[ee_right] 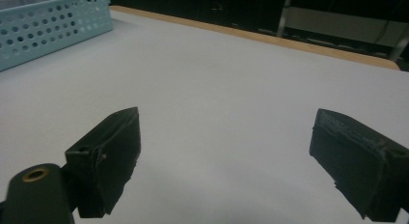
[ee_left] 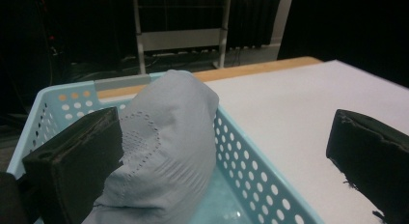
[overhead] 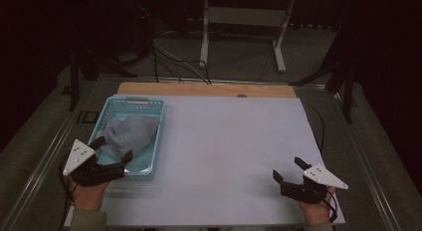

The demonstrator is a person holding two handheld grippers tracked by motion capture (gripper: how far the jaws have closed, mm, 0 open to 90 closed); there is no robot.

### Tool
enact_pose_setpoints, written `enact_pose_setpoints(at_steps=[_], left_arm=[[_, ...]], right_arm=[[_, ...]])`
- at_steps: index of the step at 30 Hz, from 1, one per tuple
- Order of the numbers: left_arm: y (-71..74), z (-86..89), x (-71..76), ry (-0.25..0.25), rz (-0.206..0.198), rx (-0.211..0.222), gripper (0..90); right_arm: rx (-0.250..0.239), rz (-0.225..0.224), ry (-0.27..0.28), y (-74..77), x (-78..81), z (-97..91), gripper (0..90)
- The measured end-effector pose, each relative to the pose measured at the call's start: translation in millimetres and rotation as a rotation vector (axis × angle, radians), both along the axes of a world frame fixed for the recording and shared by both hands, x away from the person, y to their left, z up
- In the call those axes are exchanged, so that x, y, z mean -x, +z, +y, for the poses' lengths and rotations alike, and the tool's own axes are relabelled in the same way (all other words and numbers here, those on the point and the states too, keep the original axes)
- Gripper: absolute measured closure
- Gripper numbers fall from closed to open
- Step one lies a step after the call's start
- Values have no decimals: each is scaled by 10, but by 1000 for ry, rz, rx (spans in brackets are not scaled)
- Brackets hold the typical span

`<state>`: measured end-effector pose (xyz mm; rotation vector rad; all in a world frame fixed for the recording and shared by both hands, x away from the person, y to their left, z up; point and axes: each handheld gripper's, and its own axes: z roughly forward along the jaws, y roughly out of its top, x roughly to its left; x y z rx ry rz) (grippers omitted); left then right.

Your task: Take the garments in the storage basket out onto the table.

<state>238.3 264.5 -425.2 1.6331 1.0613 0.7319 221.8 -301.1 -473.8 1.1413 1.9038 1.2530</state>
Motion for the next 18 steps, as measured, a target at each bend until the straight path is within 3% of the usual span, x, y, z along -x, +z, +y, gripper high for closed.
enact_pose_setpoints(at_steps=[7,9,15,18], left_arm=[[9,-7,0,-18,-5,-3,0],[19,-15,-1,-44,-6,-8,0],[42,-39,-24,-62,-33,-55,0],[75,-51,-53,-64,-19,-60,0]], right_arm=[[-3,-8,-18,-8,-2,-30,109],[-6,-7,-24,-17,-12,-42,110],[-13,-20,-35,-17,-7,-51,112],[-18,-20,-41,-21,-3,-49,111]])
